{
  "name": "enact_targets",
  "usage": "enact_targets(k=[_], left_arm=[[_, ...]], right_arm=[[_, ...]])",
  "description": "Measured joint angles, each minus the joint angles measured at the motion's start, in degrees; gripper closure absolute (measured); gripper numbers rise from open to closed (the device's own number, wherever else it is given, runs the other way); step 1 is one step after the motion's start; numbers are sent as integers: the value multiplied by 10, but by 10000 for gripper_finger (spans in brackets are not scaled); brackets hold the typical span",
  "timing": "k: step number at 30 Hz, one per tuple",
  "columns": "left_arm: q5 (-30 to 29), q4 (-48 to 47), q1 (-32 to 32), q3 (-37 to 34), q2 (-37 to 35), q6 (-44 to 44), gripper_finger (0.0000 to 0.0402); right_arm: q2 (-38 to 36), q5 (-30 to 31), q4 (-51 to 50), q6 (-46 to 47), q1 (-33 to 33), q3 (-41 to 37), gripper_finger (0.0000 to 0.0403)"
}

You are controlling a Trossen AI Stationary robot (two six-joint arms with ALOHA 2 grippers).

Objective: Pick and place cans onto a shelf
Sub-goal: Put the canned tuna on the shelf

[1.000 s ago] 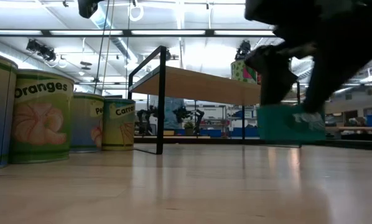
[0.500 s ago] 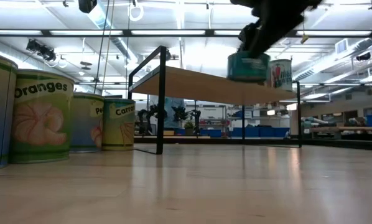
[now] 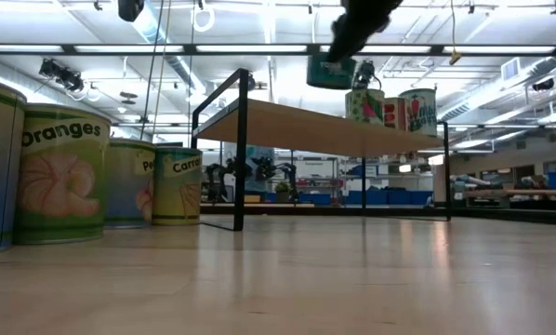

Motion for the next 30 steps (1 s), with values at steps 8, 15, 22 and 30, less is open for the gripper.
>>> enact_targets(k=[8, 15, 22, 30], left_arm=[[1, -2, 7, 0, 0, 0, 115], [1, -14, 2, 0, 0, 0, 115], [1, -23, 1, 0, 0, 0, 115], [1, -24, 1, 0, 0, 0, 115]], right_arm=[[48, -44, -10, -56, -56, 25, 123], [53, -44, -17, -81, -77, 25, 123], [49, -68, -55, -81, -88, 24, 123], [49, -69, -62, -81, -88, 23, 108]])
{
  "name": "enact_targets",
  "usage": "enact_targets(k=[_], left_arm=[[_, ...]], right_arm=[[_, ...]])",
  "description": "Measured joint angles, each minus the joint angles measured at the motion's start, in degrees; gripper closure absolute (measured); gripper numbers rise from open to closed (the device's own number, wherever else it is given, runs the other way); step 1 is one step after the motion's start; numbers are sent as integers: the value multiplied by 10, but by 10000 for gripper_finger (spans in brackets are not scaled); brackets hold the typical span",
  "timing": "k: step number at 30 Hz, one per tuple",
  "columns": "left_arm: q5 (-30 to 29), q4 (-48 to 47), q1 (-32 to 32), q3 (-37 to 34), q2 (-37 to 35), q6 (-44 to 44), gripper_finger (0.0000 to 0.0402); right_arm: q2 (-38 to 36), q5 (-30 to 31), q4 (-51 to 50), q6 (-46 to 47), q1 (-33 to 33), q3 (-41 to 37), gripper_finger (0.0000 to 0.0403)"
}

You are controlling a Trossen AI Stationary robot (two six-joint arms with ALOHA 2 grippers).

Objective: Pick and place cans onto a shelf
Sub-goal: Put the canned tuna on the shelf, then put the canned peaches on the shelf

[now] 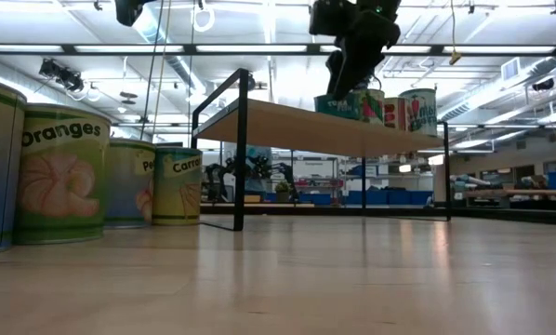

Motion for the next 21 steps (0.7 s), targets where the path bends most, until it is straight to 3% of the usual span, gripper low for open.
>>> enact_targets(k=[8, 21], left_arm=[[0, -1, 0, 0, 0, 0, 115], [0, -2, 0, 0, 0, 0, 115]], right_arm=[[1, 19, 4, -1, 0, -10, 71], [0, 30, 15, 0, 0, -5, 68]])
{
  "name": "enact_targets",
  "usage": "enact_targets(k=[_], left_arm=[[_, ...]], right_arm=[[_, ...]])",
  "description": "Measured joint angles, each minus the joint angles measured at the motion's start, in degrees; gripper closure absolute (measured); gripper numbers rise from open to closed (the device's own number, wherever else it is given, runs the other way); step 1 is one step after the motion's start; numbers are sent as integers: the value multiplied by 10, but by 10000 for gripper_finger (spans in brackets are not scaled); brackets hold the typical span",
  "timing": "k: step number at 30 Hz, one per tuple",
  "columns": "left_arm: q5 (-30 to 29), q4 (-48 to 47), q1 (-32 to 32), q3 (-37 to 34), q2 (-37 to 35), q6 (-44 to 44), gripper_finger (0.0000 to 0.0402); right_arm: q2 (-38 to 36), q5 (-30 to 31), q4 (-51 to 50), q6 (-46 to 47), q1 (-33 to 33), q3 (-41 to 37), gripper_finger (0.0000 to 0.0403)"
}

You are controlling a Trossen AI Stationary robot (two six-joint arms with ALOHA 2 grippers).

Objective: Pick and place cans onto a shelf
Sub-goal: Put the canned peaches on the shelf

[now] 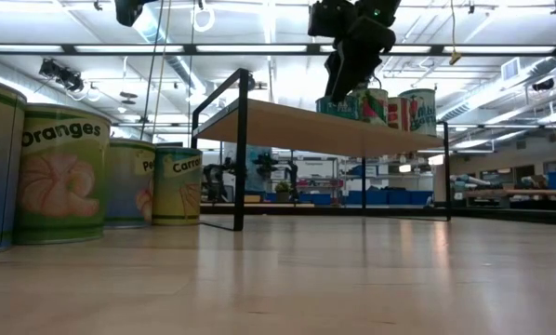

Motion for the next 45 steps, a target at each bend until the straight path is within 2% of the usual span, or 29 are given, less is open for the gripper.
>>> enact_targets(k=[6, 12, 17, 23, 30, 33, 37, 45], left_arm=[[17, -20, 0, 0, 0, 0, 115], [70, -138, 0, 0, 0, -38, 115], [69, -225, 1, 0, 1, -53, 115], [57, -296, 5, 0, 26, -5, 115], [97, -314, 25, 0, 83, -15, 115], [101, -311, 39, 6, 118, -9, 115], [101, -324, 57, 29, 157, -2, 113], [112, -398, 90, 98, 196, 73, 54]], right_arm=[[-4, 0, 1, 1, 4, 0, 69], [-24, 12, 18, 11, 12, 5, 69], [-27, 39, 15, 11, 22, 46, 69], [-28, 46, 15, 35, 49, 109, 70], [-28, 120, 18, 71, 132, 160, 75], [-28, 154, 14, 114, 166, 160, 76], [-28, 166, -3, 180, 207, 160, 76], [-28, 217, -44, 283, 286, 160, 76]])
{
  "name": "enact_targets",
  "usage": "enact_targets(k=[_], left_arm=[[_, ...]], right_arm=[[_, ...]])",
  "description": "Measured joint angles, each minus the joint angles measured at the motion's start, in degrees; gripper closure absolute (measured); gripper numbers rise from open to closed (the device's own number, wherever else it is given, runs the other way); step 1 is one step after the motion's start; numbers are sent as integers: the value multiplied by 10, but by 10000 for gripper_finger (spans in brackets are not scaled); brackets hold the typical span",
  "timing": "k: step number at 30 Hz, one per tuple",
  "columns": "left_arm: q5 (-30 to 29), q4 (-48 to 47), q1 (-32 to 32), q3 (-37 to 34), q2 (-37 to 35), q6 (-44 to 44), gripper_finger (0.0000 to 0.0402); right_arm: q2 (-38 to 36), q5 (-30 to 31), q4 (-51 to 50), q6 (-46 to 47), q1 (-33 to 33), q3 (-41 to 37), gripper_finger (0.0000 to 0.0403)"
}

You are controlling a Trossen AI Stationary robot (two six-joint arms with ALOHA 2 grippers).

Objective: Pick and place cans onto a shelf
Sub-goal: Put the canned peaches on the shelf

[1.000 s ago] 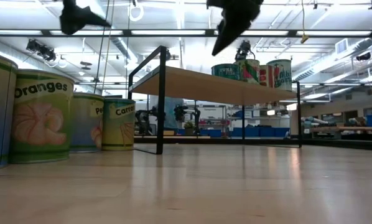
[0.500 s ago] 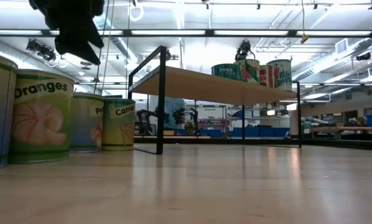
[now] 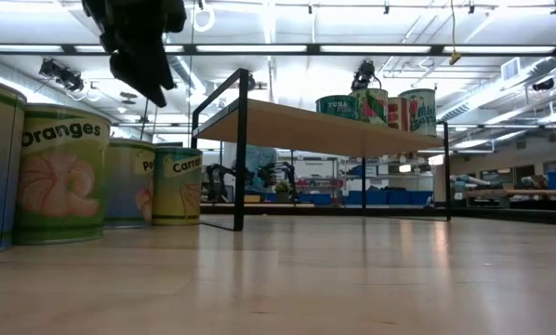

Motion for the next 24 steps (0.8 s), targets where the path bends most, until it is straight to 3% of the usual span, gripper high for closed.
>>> enact_targets(k=[5, 18, 24], left_arm=[[27, -9, 25, -4, 4, -12, 6], [-7, 48, 31, -37, 42, 12, 7], [43, 23, 24, -44, 44, -23, 7]], right_arm=[[0, 34, -20, 63, 41, 0, 76], [1, 98, -15, 148, 94, -26, 76], [1, 98, -11, 157, 95, -27, 76]])
